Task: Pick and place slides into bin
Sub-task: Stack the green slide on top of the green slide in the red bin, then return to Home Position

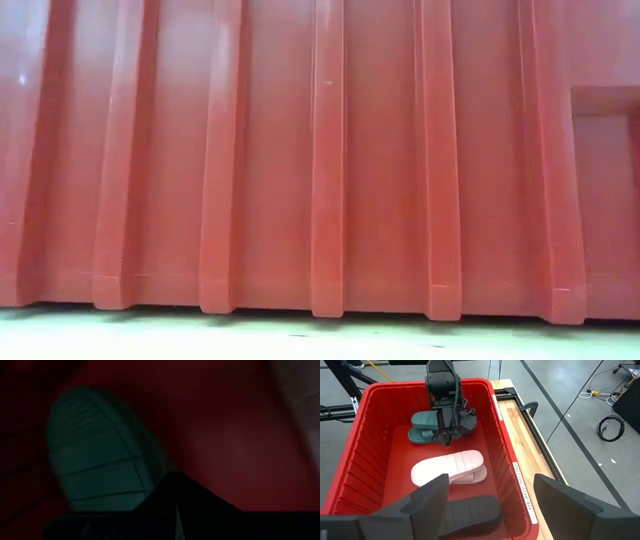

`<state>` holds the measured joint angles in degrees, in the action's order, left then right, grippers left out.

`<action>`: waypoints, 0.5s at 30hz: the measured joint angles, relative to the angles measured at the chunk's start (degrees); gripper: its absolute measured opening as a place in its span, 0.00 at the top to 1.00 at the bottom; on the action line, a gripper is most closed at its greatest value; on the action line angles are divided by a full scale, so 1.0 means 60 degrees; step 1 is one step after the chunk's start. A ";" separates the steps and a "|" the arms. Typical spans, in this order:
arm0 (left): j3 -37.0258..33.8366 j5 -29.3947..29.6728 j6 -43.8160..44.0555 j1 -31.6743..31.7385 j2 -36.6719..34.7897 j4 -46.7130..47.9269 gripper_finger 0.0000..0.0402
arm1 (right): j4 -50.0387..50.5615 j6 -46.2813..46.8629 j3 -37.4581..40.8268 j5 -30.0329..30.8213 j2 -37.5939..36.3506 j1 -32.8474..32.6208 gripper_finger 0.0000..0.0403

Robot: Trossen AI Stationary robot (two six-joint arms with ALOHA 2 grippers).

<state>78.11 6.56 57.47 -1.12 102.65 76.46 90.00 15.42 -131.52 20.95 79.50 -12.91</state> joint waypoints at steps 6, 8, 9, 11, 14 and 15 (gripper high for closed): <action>0.0210 -0.0334 -0.0025 -0.0228 0.0000 -0.0085 0.98 | 0.0003 -0.0153 0.0000 0.0003 -0.0009 -0.0001 0.26; 0.0541 -0.0280 -0.0240 -0.0339 -0.0030 0.0013 0.99 | 0.0003 -0.0378 0.0000 0.0026 -0.0052 0.0000 0.26; 0.0720 -0.0138 -0.0346 -0.0401 -0.0084 0.0015 0.99 | 0.0003 -0.0469 0.0000 0.0126 -0.0064 0.0000 0.26; 0.1202 0.0364 -0.0529 -0.0563 -0.0258 -0.0012 0.98 | 0.0001 -0.0549 0.0000 0.0366 -0.0133 0.0000 0.26; 0.1917 0.1329 -0.1317 -0.0847 -0.0668 -0.0279 0.97 | 0.0002 -0.0588 0.0000 0.0425 -0.0205 0.0000 0.27; 0.2116 0.1611 -0.1754 -0.0942 -0.0816 -0.0618 0.97 | 0.0003 -0.0586 0.0000 0.0429 -0.0213 0.0000 0.28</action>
<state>90.80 16.23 46.95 -6.77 97.75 72.75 90.01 11.90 -131.52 23.53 78.23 -12.91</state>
